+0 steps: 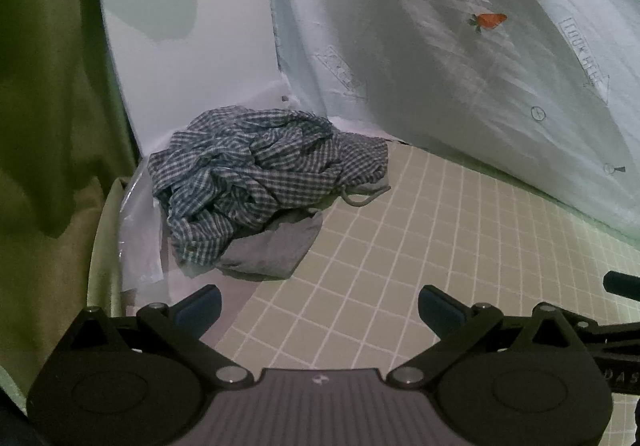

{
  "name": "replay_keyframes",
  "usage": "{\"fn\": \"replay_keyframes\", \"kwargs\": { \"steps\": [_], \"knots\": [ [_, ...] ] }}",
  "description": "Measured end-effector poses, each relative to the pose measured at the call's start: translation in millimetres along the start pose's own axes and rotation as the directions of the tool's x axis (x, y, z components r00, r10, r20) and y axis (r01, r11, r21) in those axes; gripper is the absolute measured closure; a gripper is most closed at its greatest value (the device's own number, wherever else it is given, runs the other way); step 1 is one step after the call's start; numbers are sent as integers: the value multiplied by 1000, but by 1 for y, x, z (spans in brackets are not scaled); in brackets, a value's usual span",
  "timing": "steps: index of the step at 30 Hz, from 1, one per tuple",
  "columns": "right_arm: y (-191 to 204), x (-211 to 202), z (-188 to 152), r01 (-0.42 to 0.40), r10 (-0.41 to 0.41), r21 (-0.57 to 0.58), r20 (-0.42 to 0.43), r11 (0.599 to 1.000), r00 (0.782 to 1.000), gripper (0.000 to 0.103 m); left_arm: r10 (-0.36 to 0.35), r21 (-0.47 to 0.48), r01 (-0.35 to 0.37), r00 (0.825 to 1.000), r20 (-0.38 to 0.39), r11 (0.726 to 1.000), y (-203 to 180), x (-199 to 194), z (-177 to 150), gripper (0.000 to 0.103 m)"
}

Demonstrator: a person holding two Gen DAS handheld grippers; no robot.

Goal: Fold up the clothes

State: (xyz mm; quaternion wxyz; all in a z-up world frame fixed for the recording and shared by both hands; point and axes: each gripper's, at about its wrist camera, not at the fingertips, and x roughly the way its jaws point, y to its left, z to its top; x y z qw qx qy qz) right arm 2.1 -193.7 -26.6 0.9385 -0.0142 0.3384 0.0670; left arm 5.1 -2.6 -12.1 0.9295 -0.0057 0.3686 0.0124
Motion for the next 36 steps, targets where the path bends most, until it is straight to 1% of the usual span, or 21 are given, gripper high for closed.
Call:
{"fn": "replay_keyframes", "kwargs": {
  "steps": [7, 11, 17, 20, 24, 27, 29, 31, 32, 33, 34, 35, 36],
  "knots": [
    [4, 12, 4, -7, 7, -21, -20, 1000, 1000, 1, -13, -39, 13, 1000, -19, 999, 13, 18, 8, 0],
    [7, 29, 19, -23, 22, -20, -34, 1000, 999, 0, -18, -61, 16, 999, -29, 998, 22, 30, 15, 0],
    [20, 68, 61, -35, 35, -60, -9, 998, 999, 0, 20, -118, -24, 999, -33, 993, 52, 63, 44, 0],
    [32, 96, 86, -47, 48, -78, 6, 996, 999, 0, 56, -157, -60, 998, -33, 986, 71, 83, 62, 0],
    [50, 144, 117, -70, 70, -82, 8, 994, 997, 0, 92, -213, -100, 995, -45, 972, 98, 121, 88, 2],
    [67, 181, 133, -93, 93, -84, 0, 992, 996, 1, 99, -229, -110, 993, -59, 967, 114, 152, 105, 6],
    [77, 206, 138, -110, 109, -76, -20, 991, 994, 1, 98, -242, -114, 992, -77, 964, 121, 173, 111, 9],
    [87, 232, 142, -129, 126, -67, -41, 989, 991, 4, 91, -260, -113, 991, -96, 959, 127, 190, 114, 14],
    [92, 245, 143, -140, 137, -56, -57, 989, 989, 7, 83, -274, -109, 991, -105, 956, 129, 198, 114, 16],
    [96, 258, 144, -152, 148, -40, -78, 988, 986, 9, 75, -287, -105, 991, -114, 952, 131, 206, 115, 21],
    [100, 271, 144, -163, 160, -23, -98, 986, 982, 9, 66, -301, -101, 990, -122, 948, 134, 213, 115, 25],
    [102, 282, 144, -176, 174, -2, -116, 984, 978, 9, 53, -319, -90, 991, -123, 943, 136, 220, 114, 26],
    [102, 290, 144, -189, 190, 22, -131, 982, 973, 9, 39, -339, -77, 992, -119, 938, 137, 225, 112, 30]
  ]
}}
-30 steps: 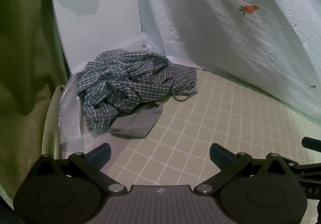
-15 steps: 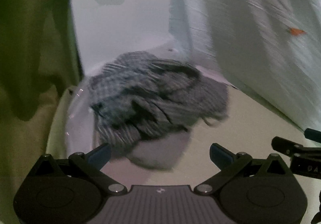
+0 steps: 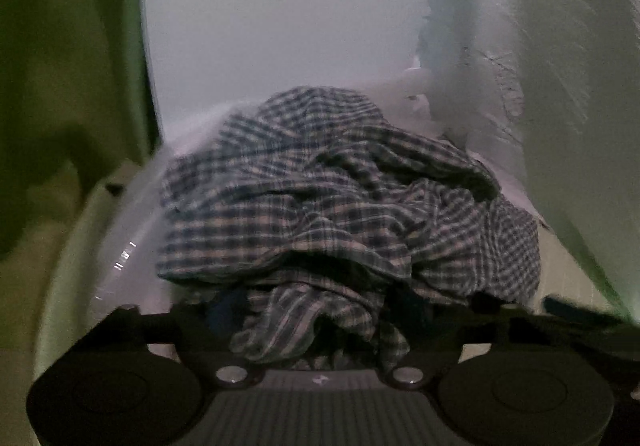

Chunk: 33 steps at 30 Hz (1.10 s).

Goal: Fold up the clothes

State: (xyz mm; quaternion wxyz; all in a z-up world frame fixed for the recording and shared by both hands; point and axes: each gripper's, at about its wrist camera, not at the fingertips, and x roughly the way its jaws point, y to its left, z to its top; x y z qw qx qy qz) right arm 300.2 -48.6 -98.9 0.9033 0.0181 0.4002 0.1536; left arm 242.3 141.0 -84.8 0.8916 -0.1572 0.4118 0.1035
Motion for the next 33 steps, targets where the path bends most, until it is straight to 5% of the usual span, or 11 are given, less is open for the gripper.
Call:
{"fn": "replay_keyframes", "kwargs": {
  "steps": [4, 5, 6, 7, 9, 14, 19, 26, 33],
  "knots": [
    [-5, 33, 2, -64, 69, 92, -60, 994, 996, 15, -4, -3, 4, 1000, 9, 1000, -2, 8, -4, 49],
    [-6, 41, 2, -78, 87, 115, -73, 990, 993, 27, -3, 9, 3, 1000, 12, 1000, -5, 6, -5, 52],
    [-8, 45, 2, -114, 126, 144, -77, 983, 989, 51, -2, 25, 1, 1000, 15, 1000, -8, 4, -5, 59],
    [-10, 43, 1, -150, 164, 169, -74, 974, 984, 61, 5, 42, -5, 1000, 17, 999, -11, 1, -5, 63],
    [-10, 32, 1, -149, 157, 144, -48, 978, 986, 92, 14, 72, -16, 1000, 25, 997, -17, -6, -6, 71],
    [-24, -22, -5, -144, 137, 122, 64, 982, 988, 97, -6, 95, 0, 998, 56, 995, -27, -36, -9, 91],
    [-43, -88, -19, -130, 109, 104, 189, 986, 976, 98, -65, 153, 53, 995, 77, 987, -49, -79, -31, 93],
    [-116, -187, -107, 15, -52, 185, 195, 983, 979, 98, -169, 254, 161, 986, 8, 954, -107, -128, -110, 93],
    [-191, -284, -199, 164, -216, 272, 174, 948, 961, 99, -238, 289, 258, 966, -104, 922, -177, -164, -204, 93]
  ]
}}
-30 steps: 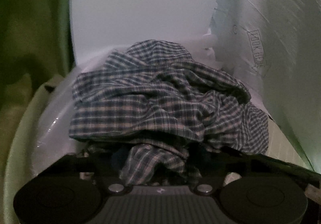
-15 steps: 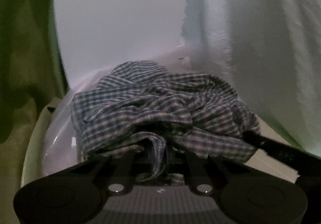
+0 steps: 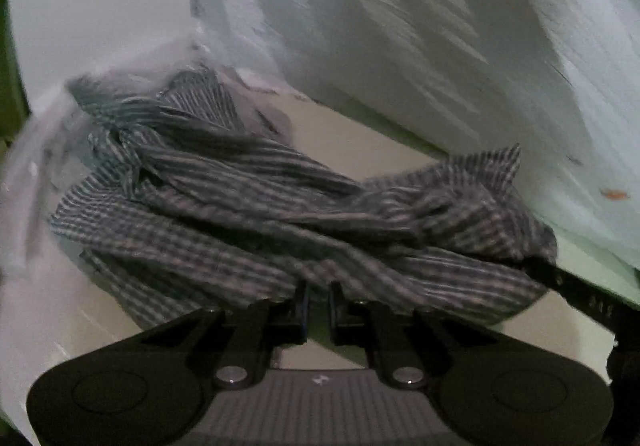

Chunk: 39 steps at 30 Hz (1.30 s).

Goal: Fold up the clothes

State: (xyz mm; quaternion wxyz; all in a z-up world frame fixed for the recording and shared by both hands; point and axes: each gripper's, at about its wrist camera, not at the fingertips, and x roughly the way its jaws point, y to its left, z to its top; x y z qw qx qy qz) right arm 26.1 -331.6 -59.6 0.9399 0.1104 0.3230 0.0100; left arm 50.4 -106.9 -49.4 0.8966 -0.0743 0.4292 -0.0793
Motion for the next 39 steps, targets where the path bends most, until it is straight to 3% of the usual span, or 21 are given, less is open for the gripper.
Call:
{"fn": "replay_keyframes", "kwargs": {
  "steps": [5, 8, 10, 12, 13, 16, 21, 23, 26, 30, 37, 38, 39],
  "knots": [
    [-100, -56, -27, 198, -199, 79, -2, 977, 980, 98, -27, 40, 28, 999, -35, 999, -55, -3, -37, 85],
    [-155, -84, -39, 315, -316, 120, -14, 941, 949, 98, 2, 49, 1, 998, -63, 999, -73, -1, -52, 66],
    [-183, -98, -44, 371, -371, 161, -31, 914, 928, 97, 33, 57, -29, 997, -71, 998, -79, 1, -58, 45],
    [-198, -109, -48, 389, -390, 211, -36, 897, 920, 90, 61, 57, -57, 995, -77, 997, -81, 5, -61, 36],
    [-204, -114, -50, 395, -398, 234, -38, 888, 917, 88, 75, 52, -70, 993, -87, 996, -79, 8, -62, 36],
    [-209, -125, -56, 412, -419, 260, -32, 873, 907, 70, 105, 25, -102, 987, -124, 994, -70, 15, -68, 36],
    [-216, -130, -54, 394, -410, 303, -11, 868, 912, 37, 111, -25, -117, 980, -166, 993, -56, 22, -74, 33],
    [-209, -129, -49, 394, -413, 294, 0, 871, 911, 31, 117, -31, -124, 976, -184, 992, -55, 28, -74, 32],
    [-199, -125, -40, 389, -410, 277, 18, 878, 912, 28, 125, -40, -136, 969, -213, 990, -53, 37, -73, 32],
    [-182, -106, -27, 322, -338, 227, 36, 919, 940, 23, 134, -30, -145, 962, -236, 989, -54, 51, -67, 31],
    [-158, -30, -15, 156, -147, 122, -78, 980, 986, 21, 175, -20, -188, 947, -271, 982, -56, 88, -50, 28],
    [-158, -18, -14, 128, -116, 115, -101, 985, 988, 22, 184, -28, -200, 944, -274, 979, -55, 94, -46, 28],
    [-160, -8, -13, 115, -102, 107, -124, 988, 987, 34, 194, -36, -212, 941, -279, 977, -55, 99, -42, 28]
  ]
}}
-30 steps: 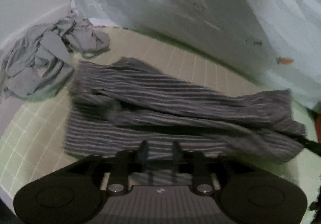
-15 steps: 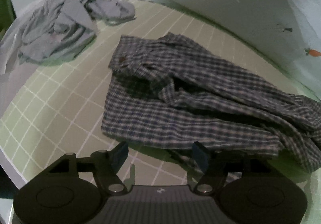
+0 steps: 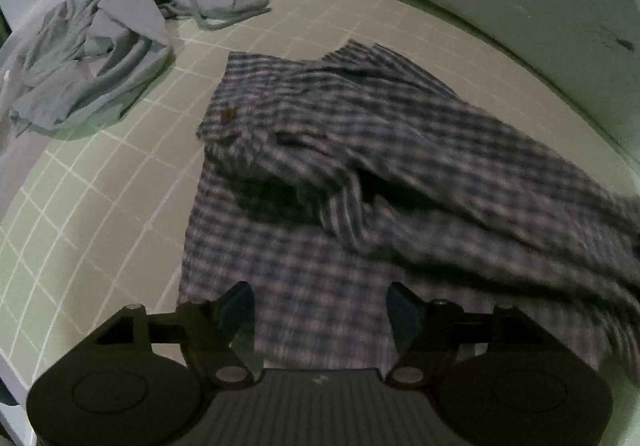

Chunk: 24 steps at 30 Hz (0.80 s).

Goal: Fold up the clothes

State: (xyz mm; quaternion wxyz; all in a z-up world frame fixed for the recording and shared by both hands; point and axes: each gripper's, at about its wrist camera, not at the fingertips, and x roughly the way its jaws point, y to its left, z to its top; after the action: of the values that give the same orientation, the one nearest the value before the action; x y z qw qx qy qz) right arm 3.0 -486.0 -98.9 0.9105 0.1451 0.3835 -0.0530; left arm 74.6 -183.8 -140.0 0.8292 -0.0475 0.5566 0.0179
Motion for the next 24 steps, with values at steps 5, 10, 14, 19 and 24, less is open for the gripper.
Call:
{"fn": "replay_keyframes", "kwargs": {
  "steps": [5, 10, 14, 19, 24],
  "knots": [
    [-28, -1, 7, -12, 10, 53, 43, 999, 999, 91, 29, 24, -28, 999, -34, 999, -8, 14, 2, 23],
    [-78, -49, 20, 112, -159, 205, 232, 972, 960, 92, 28, 25, -27, 999, -32, 999, -9, 17, -3, 16],
    [-109, -69, 23, 171, -255, 301, 269, 938, 929, 80, 32, 33, -31, 999, -34, 999, -12, 18, -4, 16],
    [-113, -85, -6, 212, -307, 377, 212, 902, 928, 30, 12, 34, -12, 1000, -28, 999, -7, 14, -10, 16],
    [-117, -102, -36, 254, -353, 447, 151, 857, 923, 16, -16, 15, 17, 1000, -18, 1000, 2, 2, -25, 15]
  ]
}}
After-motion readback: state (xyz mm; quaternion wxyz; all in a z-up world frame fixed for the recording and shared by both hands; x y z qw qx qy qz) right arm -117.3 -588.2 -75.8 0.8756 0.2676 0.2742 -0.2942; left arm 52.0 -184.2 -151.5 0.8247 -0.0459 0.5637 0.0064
